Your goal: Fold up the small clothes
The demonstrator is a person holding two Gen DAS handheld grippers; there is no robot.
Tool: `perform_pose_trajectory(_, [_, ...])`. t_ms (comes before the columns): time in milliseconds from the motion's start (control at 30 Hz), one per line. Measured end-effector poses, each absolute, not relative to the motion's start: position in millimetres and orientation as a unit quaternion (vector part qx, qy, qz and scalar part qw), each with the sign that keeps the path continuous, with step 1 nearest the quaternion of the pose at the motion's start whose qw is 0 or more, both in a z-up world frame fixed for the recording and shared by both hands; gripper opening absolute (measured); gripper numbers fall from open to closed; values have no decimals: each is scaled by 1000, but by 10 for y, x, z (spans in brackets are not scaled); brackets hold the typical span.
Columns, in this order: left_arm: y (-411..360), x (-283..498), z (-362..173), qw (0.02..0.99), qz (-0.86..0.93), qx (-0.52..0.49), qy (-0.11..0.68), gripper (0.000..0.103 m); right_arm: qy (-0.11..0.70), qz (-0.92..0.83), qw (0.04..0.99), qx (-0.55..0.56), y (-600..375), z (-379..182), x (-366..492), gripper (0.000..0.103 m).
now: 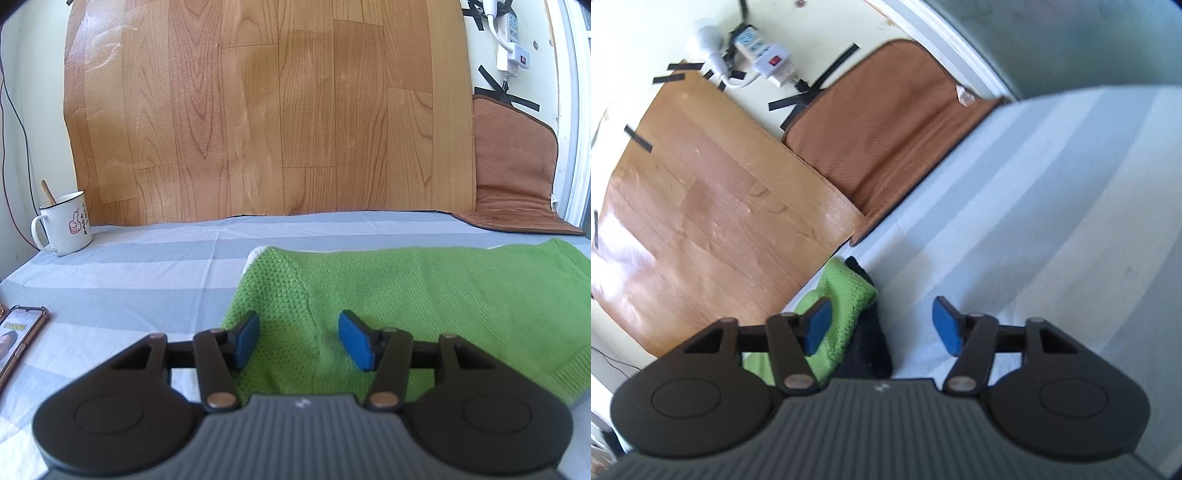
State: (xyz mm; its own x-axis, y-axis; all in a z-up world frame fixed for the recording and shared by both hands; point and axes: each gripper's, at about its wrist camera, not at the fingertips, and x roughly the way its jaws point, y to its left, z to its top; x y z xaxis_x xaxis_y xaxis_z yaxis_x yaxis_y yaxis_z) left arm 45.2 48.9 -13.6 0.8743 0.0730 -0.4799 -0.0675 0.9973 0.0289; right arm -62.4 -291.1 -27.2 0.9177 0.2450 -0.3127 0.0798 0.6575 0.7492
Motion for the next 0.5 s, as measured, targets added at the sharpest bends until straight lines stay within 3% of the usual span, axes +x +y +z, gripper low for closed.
perform_pose_trajectory(333, [486,453,-142,968,37,5,248,53,214,47,903,370,-2793,-303,-590,68])
perform_pose_trajectory(500, [489,443,-150,968,32,4,248,59,215,53,893,391,-2833,-306,-587,72])
